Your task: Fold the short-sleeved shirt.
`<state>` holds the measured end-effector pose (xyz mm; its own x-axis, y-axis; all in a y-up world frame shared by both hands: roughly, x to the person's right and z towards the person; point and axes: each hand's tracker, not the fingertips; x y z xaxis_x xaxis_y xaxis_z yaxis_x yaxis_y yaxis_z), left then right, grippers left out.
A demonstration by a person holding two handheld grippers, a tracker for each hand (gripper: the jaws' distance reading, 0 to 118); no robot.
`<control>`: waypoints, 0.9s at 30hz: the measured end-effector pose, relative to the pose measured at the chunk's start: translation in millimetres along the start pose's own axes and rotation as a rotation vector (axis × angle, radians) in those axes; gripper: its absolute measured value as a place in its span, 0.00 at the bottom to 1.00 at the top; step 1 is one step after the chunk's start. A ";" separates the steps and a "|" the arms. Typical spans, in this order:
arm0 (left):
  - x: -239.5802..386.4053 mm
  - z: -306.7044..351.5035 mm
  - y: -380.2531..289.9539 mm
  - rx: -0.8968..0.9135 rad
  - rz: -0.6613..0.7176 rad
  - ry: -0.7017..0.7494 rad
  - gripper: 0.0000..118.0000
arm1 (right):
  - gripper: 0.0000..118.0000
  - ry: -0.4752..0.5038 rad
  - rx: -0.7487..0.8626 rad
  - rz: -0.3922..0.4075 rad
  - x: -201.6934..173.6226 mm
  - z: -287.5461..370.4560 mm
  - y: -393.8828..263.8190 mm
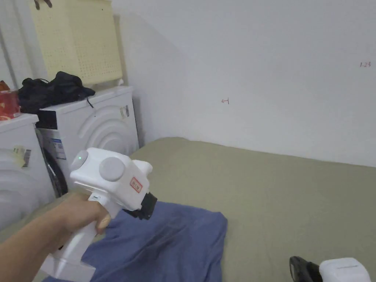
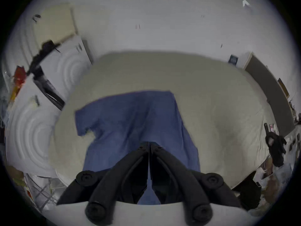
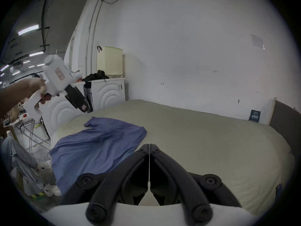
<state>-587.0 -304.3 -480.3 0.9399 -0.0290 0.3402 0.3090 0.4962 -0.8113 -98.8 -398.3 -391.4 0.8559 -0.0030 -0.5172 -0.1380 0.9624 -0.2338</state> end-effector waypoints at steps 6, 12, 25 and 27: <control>-22.5 -114.1 8.1 -0.210 0.042 -0.058 0.04 | 0.01 -0.028 0.064 -0.029 5.1 -41.0 1.8; -28.3 -167.8 4.2 -0.291 0.055 -0.049 0.21 | 0.01 0.031 0.059 -0.026 12.7 -63.6 -4.8; -33.2 -174.1 -32.6 -0.226 0.230 -0.098 0.06 | 0.01 0.025 -0.027 -0.004 18.2 -45.0 -30.6; -29.6 -164.7 -31.0 -0.150 0.193 -0.115 0.06 | 0.01 0.003 -0.023 -0.006 24.1 -33.9 -30.7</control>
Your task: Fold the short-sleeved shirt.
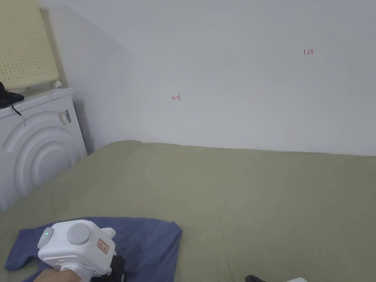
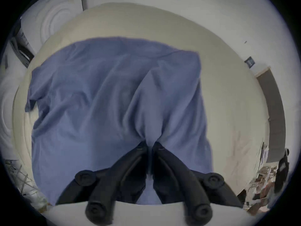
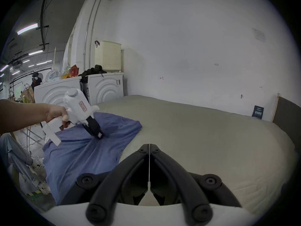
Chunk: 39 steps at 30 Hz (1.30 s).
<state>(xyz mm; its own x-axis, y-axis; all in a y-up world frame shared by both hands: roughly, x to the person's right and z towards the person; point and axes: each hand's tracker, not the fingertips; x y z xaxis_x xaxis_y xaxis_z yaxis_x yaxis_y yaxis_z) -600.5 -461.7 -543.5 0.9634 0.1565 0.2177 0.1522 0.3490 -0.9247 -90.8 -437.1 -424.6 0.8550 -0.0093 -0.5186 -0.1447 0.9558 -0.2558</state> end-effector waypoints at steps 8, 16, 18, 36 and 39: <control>57.2 48.5 24.7 0.096 -0.007 -0.088 0.06 | 0.01 -0.183 0.007 -0.015 49.0 48.7 16.2; 164.1 75.8 83.7 0.208 -0.186 -0.227 0.06 | 0.01 -0.376 0.031 -0.081 109.1 112.7 30.4; 199.8 82.1 104.5 0.217 -0.257 -0.266 0.06 | 0.01 -0.408 0.039 -0.086 122.4 132.0 31.9; 516.7 -50.2 153.2 -0.048 -0.760 -0.610 0.06 | 0.01 -0.754 -0.003 -0.155 191.0 280.2 -3.2; 536.5 -80.4 131.3 -0.126 -0.794 -0.634 0.06 | 0.01 -0.768 -0.008 -0.169 194.7 286.8 -8.6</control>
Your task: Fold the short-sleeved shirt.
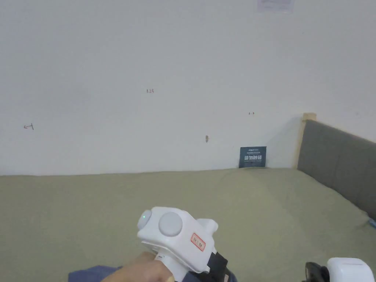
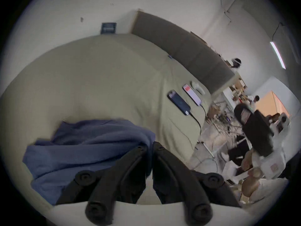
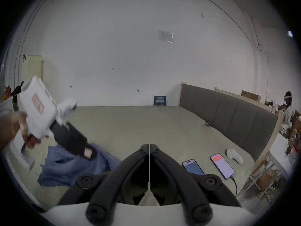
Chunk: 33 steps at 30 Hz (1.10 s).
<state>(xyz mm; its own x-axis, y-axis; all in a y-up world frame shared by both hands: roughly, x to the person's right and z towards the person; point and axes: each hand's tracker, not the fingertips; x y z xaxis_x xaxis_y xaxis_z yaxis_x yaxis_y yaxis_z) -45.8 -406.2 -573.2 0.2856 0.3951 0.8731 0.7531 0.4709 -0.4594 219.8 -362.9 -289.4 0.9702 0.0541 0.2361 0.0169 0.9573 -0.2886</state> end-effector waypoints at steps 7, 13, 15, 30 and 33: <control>-2.4 -48.7 -39.7 -0.041 0.068 -0.008 0.13 | 0.01 0.030 -0.013 -0.007 -6.6 4.1 -9.9; 11.3 16.9 -84.4 0.080 0.147 0.097 0.71 | 0.01 0.071 -0.013 -0.001 -12.1 8.9 -3.6; 30.8 50.6 -110.1 0.185 0.171 0.189 0.66 | 0.01 0.082 -0.005 0.003 -14.2 11.0 1.2; 187.6 112.1 -345.5 0.729 0.327 0.881 0.00 | 0.01 0.213 -0.018 0.015 -47.9 19.9 -5.1; 204.8 98.7 -360.2 0.821 0.342 0.945 0.00 | 0.01 0.213 -0.022 0.048 -58.1 19.6 -13.9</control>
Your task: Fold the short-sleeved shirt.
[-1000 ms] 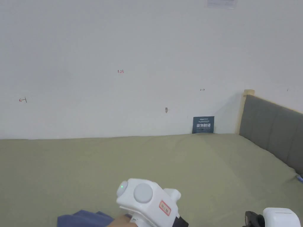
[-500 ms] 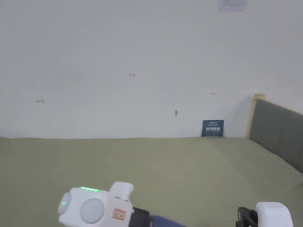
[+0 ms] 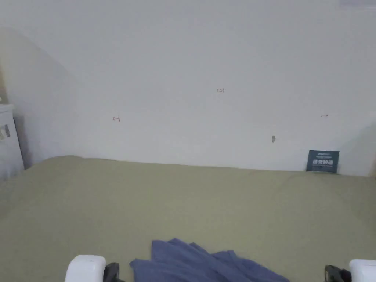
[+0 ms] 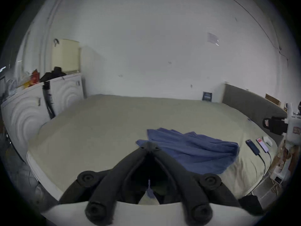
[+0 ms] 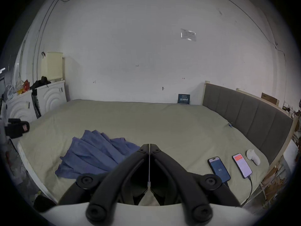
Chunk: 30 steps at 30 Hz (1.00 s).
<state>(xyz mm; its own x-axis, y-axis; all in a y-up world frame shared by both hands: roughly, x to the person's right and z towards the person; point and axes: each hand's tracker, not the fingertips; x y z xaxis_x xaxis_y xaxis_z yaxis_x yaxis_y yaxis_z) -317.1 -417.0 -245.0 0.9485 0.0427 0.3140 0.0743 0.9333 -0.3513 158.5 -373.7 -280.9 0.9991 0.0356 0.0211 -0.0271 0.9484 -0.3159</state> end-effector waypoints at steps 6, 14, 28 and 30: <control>7.4 -3.6 -5.4 0.020 -0.003 0.002 0.00 | 0.01 -0.035 0.010 0.075 -13.1 0.2 -14.5; -26.0 -76.9 25.0 -0.164 0.010 -0.056 0.00 | 0.01 -0.013 0.018 0.052 -11.9 -5.2 -5.4; -133.7 -288.7 47.7 -0.753 0.104 -0.053 0.96 | 0.02 -0.052 -0.047 0.101 17.2 -72.1 -0.6; -134.9 -299.6 36.9 -0.711 0.120 -0.065 0.93 | 0.02 -0.059 -0.056 0.103 20.2 -79.5 -4.6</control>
<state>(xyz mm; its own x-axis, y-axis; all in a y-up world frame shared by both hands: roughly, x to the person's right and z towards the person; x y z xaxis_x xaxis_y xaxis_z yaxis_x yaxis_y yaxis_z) -350.0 -495.2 -564.6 0.9440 0.1723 0.2814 0.1743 0.4637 -0.8687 181.3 -402.4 -354.5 0.9875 0.1522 0.0412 -0.1263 0.9198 -0.3716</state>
